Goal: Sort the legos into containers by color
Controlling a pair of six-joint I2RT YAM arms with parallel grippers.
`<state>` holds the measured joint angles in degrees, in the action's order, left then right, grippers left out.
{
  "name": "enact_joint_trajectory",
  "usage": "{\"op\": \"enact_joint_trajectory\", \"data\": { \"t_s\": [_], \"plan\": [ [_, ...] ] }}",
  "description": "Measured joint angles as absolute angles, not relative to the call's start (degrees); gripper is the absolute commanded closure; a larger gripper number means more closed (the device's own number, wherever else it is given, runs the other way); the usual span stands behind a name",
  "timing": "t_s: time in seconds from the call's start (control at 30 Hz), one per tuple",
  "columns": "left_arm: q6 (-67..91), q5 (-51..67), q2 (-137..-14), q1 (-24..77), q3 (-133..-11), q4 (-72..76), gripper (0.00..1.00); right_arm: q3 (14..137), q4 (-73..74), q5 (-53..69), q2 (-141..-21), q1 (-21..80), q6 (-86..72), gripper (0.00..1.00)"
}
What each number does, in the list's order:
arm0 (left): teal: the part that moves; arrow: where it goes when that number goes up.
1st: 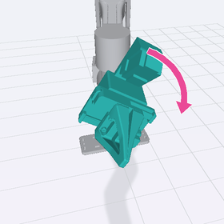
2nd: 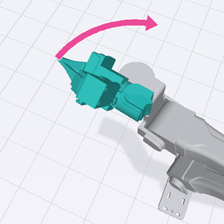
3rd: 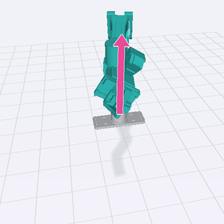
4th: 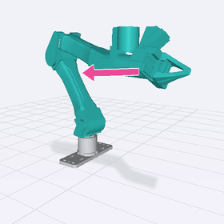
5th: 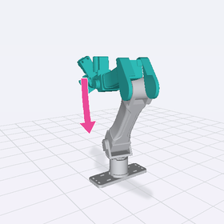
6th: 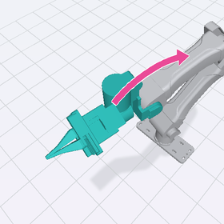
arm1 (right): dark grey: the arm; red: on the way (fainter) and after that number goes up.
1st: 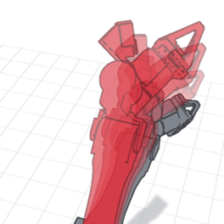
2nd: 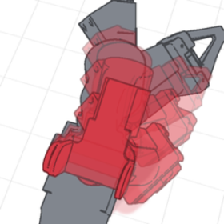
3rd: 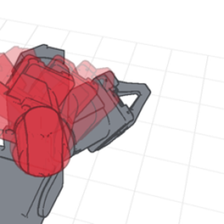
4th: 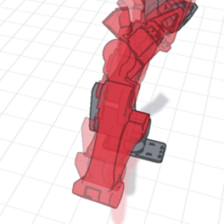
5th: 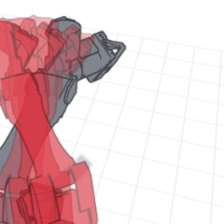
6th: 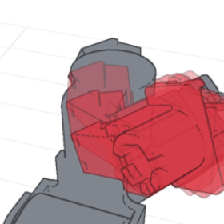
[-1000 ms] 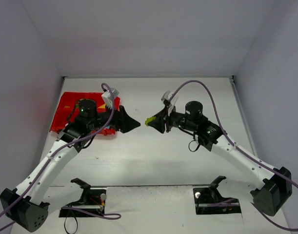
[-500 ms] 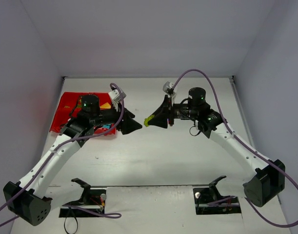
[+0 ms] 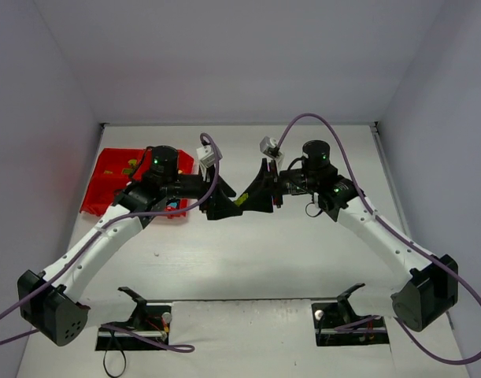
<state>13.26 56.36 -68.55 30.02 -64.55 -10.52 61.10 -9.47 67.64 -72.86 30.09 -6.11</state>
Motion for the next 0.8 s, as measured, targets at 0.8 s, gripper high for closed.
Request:
{"op": "enact_joint_trajectory", "data": {
  "t_s": [0.8],
  "plan": [
    [7.94, 58.24, -69.87, 31.83, -64.95, -15.55, 0.47, 61.1, -9.5, 68.03, -73.82, 30.06, -5.96, 1.0]
  ]
}}
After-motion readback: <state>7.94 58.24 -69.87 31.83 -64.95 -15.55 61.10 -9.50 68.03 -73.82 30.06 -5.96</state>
